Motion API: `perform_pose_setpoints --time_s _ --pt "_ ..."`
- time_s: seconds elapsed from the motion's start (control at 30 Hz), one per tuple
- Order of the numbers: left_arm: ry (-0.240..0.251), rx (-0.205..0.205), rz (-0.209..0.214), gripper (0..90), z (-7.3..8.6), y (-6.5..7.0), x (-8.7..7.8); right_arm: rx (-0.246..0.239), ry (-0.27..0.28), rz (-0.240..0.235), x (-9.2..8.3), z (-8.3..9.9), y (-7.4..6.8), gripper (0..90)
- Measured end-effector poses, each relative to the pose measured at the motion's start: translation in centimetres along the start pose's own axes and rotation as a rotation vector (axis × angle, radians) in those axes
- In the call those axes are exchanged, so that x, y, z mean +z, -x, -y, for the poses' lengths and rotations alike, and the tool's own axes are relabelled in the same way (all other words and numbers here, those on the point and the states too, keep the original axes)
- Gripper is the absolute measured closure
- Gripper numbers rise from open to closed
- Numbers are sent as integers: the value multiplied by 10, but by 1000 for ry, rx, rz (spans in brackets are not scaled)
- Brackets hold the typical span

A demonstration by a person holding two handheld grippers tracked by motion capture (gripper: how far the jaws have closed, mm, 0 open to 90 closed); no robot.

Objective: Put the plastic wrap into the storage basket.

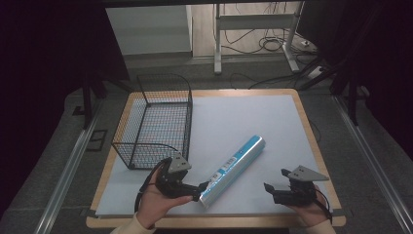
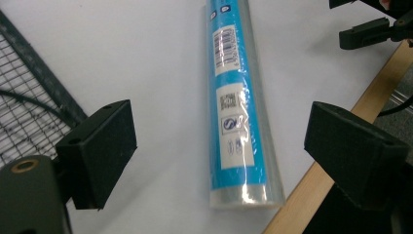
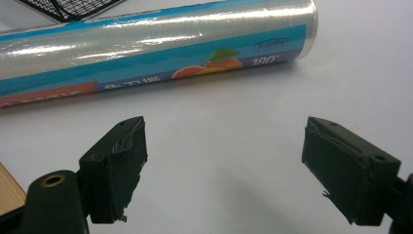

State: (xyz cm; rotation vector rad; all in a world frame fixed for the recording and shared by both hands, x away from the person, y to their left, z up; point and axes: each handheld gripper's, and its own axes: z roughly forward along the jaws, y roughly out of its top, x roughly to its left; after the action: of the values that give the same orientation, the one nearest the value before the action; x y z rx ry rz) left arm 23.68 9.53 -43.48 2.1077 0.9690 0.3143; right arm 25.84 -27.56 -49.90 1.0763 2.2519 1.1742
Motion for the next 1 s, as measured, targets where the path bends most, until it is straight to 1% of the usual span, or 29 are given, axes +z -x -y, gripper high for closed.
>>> perform_pose_setpoints --time_s 0.1,0.23,0.43,0.53,0.6,0.63,0.67,0.7,0.77,0.87,0.9,1.0 --pt "-14 13 13 118 -9 2 8 -6 -1 14 0 1 1 170" --pt "-27 14 13 117 -14 4 14 -5 3 19 -2 2 1 170" --pt "-39 30 32 117 -22 9 22 -4 1 33 -4 3 1 170" --pt "-36 38 33 123 -26 9 24 -6 2 29 -4 4 1 170" --pt "-32 35 39 124 -32 8 23 -11 4 32 -4 4 0 170" --pt "-34 40 48 125 -39 9 21 -12 7 35 -5 4 0 170" --pt "-34 40 48 125 -39 9 21 -12 7 35 -5 4 0 170" --pt "-38 44 52 125 -42 10 22 -11 5 36 -5 4 0 170" --pt "-61 51 62 125 -47 11 25 -11 1 34 -4 5 1 170" --pt "-79 47 69 125 -51 12 33 -9 3 36 -4 4 2 170" --pt "-85 46 77 125 -54 14 39 -9 5 37 -4 4 2 170" --pt "-94 48 83 126 -56 16 44 -13 4 35 -3 3 2 170"
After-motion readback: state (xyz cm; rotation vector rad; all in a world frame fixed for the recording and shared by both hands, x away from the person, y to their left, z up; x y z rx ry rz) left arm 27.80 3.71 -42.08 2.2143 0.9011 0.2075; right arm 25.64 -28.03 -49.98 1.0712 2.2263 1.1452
